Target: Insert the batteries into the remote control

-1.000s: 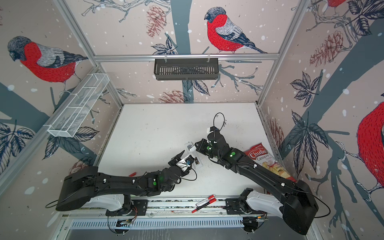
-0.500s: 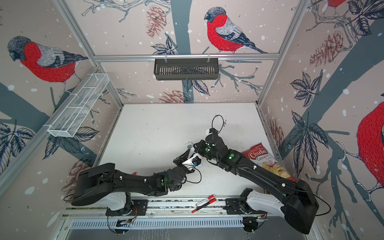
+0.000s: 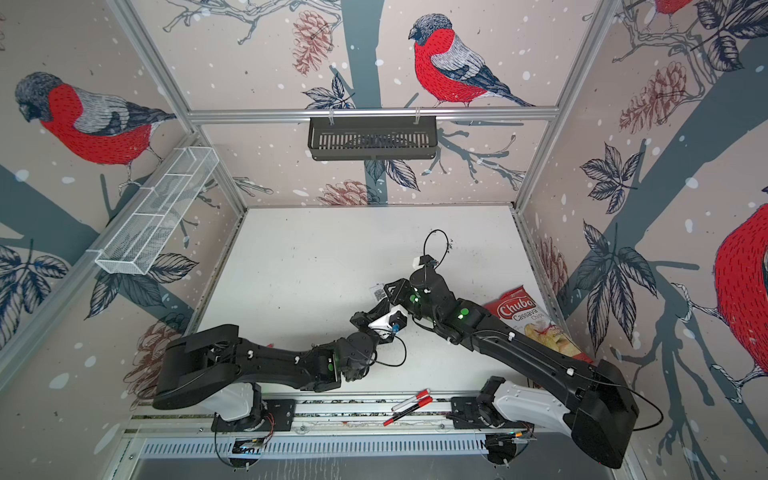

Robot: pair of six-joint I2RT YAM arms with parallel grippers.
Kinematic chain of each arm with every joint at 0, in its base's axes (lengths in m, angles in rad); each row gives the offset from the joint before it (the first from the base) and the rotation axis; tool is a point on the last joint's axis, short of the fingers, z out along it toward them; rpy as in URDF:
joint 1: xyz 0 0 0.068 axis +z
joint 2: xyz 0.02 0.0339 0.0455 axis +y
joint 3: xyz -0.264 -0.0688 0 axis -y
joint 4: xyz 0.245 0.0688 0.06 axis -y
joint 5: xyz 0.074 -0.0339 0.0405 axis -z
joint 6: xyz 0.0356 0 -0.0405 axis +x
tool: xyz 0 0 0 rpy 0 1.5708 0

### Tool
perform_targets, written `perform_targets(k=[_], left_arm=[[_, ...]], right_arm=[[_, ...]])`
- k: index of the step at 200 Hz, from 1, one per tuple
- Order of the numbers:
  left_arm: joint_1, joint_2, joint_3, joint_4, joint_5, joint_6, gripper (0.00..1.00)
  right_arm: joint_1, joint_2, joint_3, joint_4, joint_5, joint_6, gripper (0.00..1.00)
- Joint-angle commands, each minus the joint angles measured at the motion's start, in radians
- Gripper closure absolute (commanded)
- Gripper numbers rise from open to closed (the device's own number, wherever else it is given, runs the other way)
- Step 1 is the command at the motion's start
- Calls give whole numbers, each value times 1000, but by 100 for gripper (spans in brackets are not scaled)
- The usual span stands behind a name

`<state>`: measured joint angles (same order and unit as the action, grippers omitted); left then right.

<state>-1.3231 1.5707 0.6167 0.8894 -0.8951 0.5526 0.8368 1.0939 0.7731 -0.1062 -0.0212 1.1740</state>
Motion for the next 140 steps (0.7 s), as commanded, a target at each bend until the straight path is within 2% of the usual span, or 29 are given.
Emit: perform_targets(k=[1, 28, 62, 84, 116, 140], left_arm=[[15, -17, 2, -27, -17, -56, 100], [30, -54, -6, -79, 14, -112, 100], [52, -130, -32, -170, 98, -193, 100], [73, -233, -60, -266, 229, -288, 100], [113, -421, -119, -342, 406, -410, 100], [137, -536, -145, -393, 493, -485, 100]], right_arm=[[2, -18, 14, -16, -8, -20, 62], [-4, -43, 18, -13, 5, -33, 53], [-34, -79, 43, -15, 25, -86, 26], [-66, -106, 61, -15, 31, -158, 15], [-88, -164, 3, 52, 60, -236, 7], [-86, -193, -83, 182, -7, -301, 6]])
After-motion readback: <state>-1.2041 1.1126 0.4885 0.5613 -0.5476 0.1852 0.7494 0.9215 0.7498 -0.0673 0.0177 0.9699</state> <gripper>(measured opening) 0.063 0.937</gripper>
